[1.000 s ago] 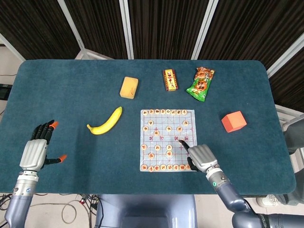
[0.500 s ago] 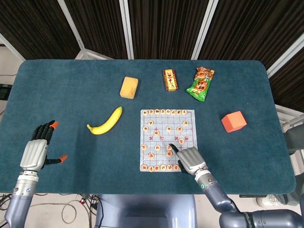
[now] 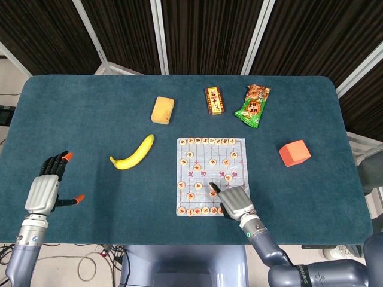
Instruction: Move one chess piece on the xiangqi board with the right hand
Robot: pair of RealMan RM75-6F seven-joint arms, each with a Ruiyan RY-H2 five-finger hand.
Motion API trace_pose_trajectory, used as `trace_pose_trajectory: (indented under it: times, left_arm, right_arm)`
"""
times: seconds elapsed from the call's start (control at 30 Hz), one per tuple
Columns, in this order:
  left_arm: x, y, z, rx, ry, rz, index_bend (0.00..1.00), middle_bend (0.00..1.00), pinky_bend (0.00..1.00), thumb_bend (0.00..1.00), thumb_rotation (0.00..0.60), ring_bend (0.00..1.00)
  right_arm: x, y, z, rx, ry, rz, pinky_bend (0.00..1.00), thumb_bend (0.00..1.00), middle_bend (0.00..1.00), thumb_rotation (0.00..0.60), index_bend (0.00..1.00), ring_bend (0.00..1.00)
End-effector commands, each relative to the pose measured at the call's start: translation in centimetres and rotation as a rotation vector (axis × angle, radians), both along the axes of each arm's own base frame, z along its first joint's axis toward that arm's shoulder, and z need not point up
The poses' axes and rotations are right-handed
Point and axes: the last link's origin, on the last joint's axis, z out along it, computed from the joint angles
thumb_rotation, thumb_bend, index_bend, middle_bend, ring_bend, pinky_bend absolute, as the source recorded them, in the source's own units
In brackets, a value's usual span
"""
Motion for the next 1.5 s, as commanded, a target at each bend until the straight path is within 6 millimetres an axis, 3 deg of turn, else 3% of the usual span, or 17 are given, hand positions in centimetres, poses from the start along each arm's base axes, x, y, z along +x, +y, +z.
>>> trace_pose_trajectory:
  times: [0.03, 0.47, 1.5]
  left_arm:
    - [0.0, 0.0, 0.0, 0.001, -0.003, -0.001, 0.00, 0.00, 0.00, 0.00, 0.600, 0.00]
    - [0.0, 0.0, 0.1, 0.005, -0.015, 0.001, 0.00, 0.00, 0.00, 0.00, 0.600, 0.00]
    - [0.1, -0.1, 0.3, 0.014, -0.033, 0.004, 0.00, 0.00, 0.00, 0.00, 0.600, 0.00]
  right_arm:
    - [-0.1, 0.0, -0.1, 0.007, 0.003, -0.006, 0.87, 0.76, 1.00, 0.600, 0.02, 1.00]
    - [-0.4, 0.3, -1.2, 0.025, 0.029, -0.029, 0.87, 0.76, 1.00, 0.600, 0.05, 1.00]
    - [-0.3, 0.2, -1.4, 0.007, 0.028, -0.069, 0.87, 0.76, 1.00, 0.600, 0.05, 1.00]
